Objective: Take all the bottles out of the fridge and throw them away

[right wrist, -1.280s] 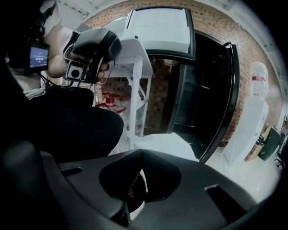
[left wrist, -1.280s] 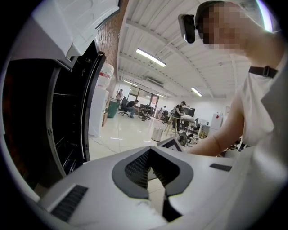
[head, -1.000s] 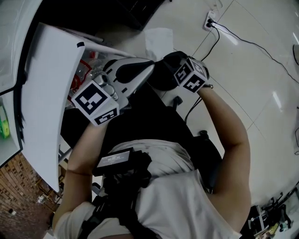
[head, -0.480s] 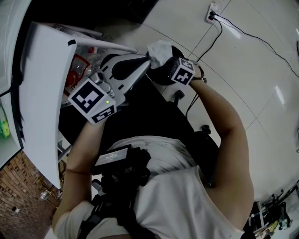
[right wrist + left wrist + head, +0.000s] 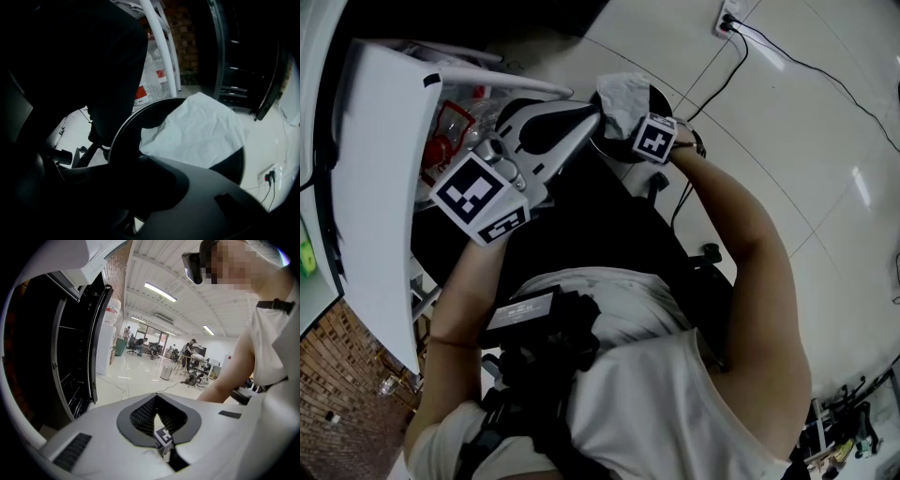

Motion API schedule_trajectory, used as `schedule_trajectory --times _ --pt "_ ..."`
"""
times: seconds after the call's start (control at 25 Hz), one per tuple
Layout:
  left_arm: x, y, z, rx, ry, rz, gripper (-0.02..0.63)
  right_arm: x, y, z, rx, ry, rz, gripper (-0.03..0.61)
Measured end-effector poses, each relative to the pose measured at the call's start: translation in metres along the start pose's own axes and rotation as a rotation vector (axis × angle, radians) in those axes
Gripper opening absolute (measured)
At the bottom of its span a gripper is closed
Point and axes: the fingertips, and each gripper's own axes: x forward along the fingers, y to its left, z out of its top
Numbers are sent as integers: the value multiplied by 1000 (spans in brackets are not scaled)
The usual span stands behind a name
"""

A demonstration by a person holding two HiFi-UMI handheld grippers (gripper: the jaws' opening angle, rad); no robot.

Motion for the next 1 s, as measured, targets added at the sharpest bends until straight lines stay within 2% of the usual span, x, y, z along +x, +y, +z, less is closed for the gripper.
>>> schedule_trajectory --times 0.16,0.36,0.48,0.6,0.76,1.0 --pt "2 -1 0 2 1 -2 0 2 6 -5 -19 52 19 2" --pt "1 0 -1 -5 2 3 0 0 -3 0 1 22 -25 6" --pt "1 0 -3 -9 2 3 0 -1 -9 3 -46 22 -81 14" --pt "1 1 -3 -11 3 4 0 -1 -13 4 -88 41 -117 49" --pt "0 1 -4 -8 6 5 0 -1 -14 9 -89 38 -120 102" --pt "-1 3 -4 -10 5 12 0 -5 -18 13 -75 28 -127 106"
